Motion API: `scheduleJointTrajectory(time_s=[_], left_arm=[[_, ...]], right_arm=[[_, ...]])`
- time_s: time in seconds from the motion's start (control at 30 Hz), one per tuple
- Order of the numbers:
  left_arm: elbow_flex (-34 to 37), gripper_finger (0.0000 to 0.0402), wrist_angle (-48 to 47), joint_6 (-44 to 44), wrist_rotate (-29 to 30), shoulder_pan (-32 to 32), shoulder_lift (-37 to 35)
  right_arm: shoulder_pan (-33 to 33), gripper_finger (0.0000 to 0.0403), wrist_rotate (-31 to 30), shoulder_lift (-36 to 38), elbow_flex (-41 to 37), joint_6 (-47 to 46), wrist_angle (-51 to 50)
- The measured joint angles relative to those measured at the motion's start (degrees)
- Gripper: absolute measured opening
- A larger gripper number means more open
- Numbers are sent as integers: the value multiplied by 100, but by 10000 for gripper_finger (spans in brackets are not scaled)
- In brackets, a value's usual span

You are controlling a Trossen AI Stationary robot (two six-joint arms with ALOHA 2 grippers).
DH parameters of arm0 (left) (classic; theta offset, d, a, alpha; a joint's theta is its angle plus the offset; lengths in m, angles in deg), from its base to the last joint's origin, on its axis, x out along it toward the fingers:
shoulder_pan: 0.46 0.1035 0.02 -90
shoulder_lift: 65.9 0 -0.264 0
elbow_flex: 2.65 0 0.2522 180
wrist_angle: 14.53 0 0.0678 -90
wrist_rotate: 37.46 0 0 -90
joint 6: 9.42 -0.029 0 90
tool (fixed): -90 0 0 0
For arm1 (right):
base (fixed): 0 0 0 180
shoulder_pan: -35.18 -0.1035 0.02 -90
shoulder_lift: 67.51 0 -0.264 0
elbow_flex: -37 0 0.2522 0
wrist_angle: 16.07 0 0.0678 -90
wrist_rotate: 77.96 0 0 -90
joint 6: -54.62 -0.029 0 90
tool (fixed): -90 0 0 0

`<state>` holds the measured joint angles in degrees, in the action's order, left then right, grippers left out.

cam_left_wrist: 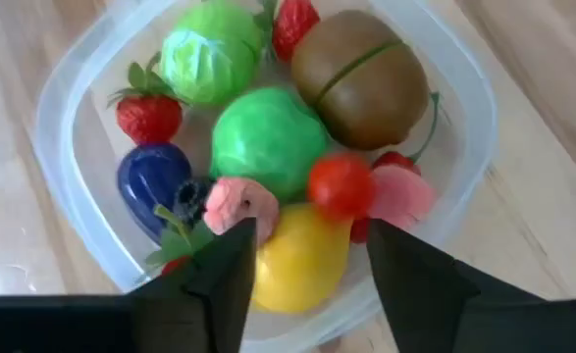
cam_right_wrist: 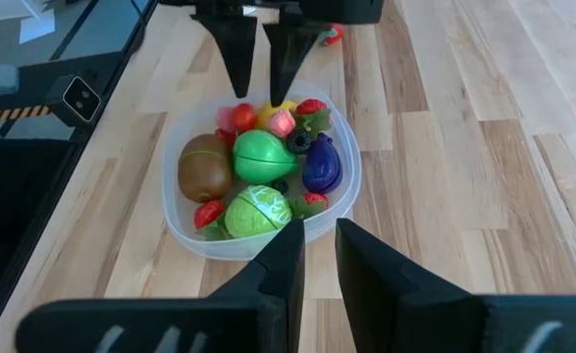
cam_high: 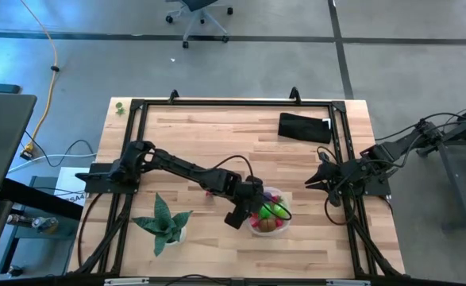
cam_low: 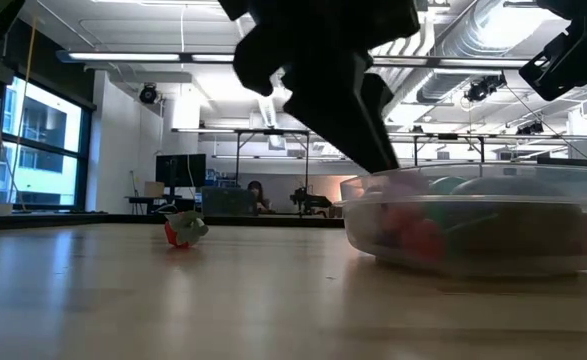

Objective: Pick and placing Produce into tupperware
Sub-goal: Put the strawberry into the transparent bin

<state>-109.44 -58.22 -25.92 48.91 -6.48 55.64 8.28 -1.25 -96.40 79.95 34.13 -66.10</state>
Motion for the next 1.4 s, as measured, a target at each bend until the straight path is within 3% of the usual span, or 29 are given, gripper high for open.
scheduleJointTrajectory(time_s=[0.2,0.57,0.93,1.23,1.4], left_arm=[[8,216,-74,10,14,0,10],[8,218,-779,29,608,0,-573],[60,218,-3247,734,1449,-38,-891],[864,218,-3511,1162,983,-79,-1095],[1244,218,-3126,715,956,-74,-1370]], right_arm=[[0,51,0,0,0,-2,2],[0,51,0,-1,0,-1,4],[0,51,2,-2,0,-1,4],[1,51,0,-2,0,-1,4],[0,51,1,-2,0,0,4]])
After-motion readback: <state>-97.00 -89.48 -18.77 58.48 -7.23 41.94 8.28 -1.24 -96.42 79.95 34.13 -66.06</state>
